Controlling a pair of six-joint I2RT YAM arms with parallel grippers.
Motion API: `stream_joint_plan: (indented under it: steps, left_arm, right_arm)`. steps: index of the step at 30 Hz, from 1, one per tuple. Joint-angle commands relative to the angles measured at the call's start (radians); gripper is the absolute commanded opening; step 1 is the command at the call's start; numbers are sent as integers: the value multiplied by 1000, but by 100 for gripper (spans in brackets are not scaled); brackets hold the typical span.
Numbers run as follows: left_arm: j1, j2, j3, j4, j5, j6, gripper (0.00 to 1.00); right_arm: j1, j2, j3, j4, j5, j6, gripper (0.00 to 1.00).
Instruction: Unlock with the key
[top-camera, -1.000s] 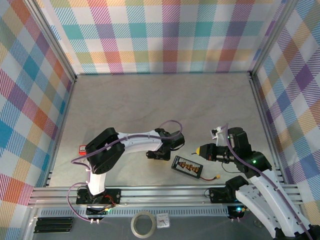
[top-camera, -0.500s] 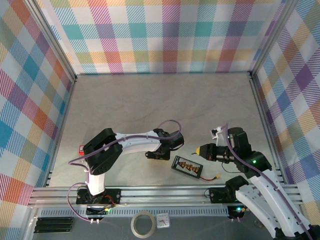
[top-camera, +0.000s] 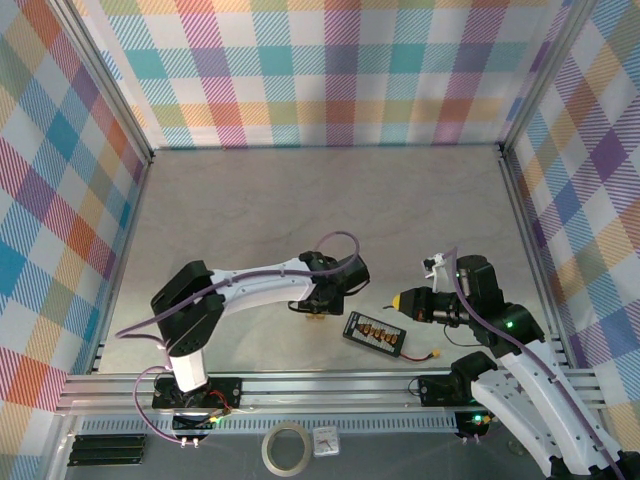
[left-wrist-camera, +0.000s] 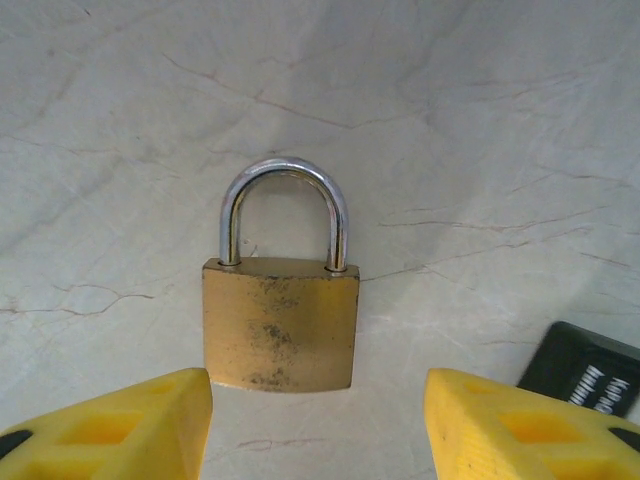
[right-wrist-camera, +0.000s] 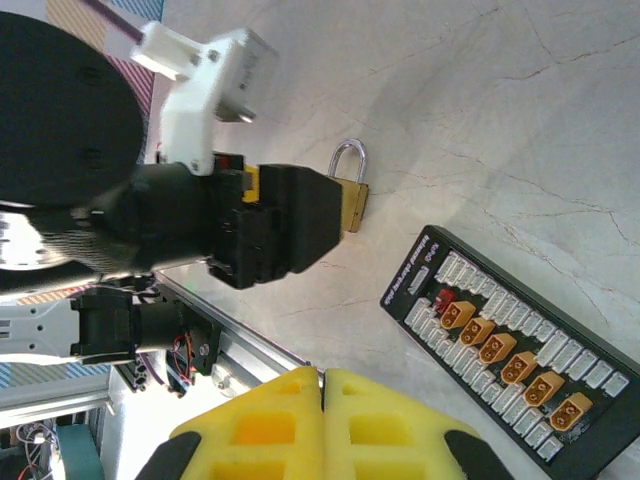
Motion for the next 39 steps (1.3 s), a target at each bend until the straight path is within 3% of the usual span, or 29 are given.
stream_joint_plan:
  steps: [1,26,34,39]
  left_arm:
    - [-9,36,0,9,22,-13,58]
    - [-9,148,-61,27,2,-19,57]
    - [-2,164,-120,71,9,-23,50]
    - [14,156,-153,111,18,-19,41]
  right_arm:
    - [-4,-11,-4,-14,-5,-9,0]
    - [-4,-6,-10,-11,-3,-23,0]
    - [-4,-8,-11,-16,7,-24,0]
    - [-4,-8,-11,-16,11,-22,0]
